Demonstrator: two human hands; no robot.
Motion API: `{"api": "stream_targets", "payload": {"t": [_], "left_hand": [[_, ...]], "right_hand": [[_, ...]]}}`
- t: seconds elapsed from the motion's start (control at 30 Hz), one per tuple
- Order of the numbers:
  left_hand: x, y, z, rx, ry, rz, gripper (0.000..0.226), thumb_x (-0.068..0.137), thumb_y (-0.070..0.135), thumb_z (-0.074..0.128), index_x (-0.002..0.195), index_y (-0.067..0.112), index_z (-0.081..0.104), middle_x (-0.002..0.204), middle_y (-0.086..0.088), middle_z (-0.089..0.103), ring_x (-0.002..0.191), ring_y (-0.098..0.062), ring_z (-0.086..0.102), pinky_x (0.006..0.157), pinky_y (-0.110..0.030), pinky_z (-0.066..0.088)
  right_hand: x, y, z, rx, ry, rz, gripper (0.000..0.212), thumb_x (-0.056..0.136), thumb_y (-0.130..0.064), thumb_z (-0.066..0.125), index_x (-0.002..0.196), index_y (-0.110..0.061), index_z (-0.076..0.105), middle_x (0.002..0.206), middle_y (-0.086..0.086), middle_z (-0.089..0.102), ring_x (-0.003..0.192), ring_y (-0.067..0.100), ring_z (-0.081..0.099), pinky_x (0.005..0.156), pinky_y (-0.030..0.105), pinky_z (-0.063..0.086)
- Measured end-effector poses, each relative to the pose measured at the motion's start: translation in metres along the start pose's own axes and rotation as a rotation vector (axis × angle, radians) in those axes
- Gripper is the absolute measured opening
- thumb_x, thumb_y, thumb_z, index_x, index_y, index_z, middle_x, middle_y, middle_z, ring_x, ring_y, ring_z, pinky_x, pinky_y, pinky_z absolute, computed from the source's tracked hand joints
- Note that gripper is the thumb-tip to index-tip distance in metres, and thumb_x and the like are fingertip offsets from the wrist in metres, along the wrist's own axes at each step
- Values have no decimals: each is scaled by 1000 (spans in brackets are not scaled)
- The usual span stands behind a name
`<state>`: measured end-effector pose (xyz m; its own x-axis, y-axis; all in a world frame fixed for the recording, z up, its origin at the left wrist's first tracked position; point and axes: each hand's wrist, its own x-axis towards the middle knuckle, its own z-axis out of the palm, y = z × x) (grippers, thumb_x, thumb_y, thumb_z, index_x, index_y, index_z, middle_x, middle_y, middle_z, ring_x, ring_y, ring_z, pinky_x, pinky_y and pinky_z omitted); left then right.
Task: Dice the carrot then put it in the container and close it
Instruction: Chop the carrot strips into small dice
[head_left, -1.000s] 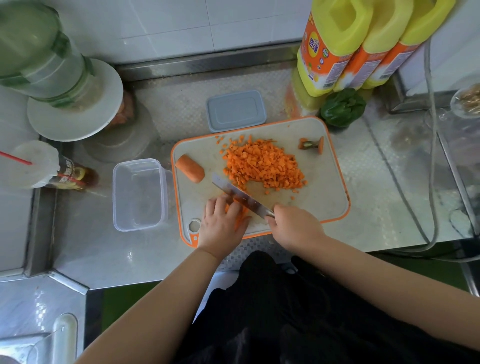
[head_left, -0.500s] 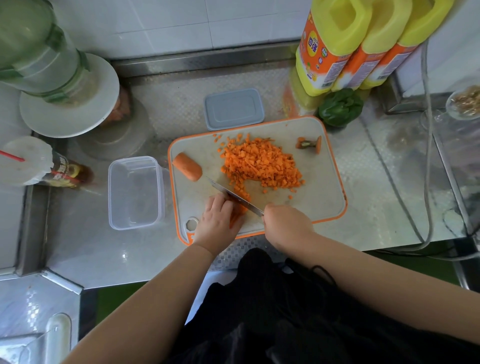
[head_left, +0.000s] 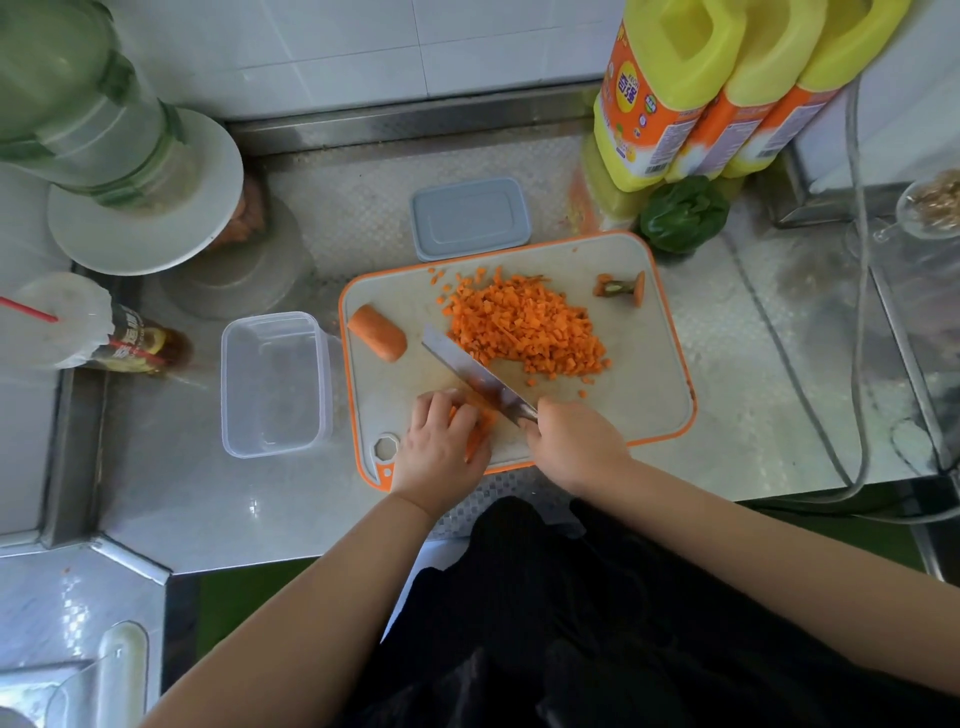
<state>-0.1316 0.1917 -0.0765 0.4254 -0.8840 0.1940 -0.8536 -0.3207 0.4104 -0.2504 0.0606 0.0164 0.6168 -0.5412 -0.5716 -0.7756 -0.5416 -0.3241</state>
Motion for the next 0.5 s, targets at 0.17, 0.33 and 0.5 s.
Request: {"api": "stream_targets", "payload": {"t": [0.17,0.33,0.5], "left_hand": [[3,-1,-1,-56,-35,-43,23,85,31,53,86,9,60,97,-7,54,94,-29,47,67,-43,54],[1,-5,3,-117,-9,-79,24,87,31,56,82,8,62,94,-5,54,92,-25,47,72,-37,51],[1,-7,8,-140,28,-80,23,88,29,60,79,8,63,92,-6,55,90,-25,48,75,-31,45]], "right_hand": [[-14,-2,4,-99,0,-49,14,100,-20,42,101,-11,52,84,4,58,71,25,55,56,32,37],[-12,-8,5,-173,-37,-27,10,95,-6,44,100,-9,53,70,0,45,66,22,51,46,28,29],[-2,-19,9,-155,-65,26,17,90,3,46,102,-5,55,79,7,53,74,29,55,59,34,40]]}}
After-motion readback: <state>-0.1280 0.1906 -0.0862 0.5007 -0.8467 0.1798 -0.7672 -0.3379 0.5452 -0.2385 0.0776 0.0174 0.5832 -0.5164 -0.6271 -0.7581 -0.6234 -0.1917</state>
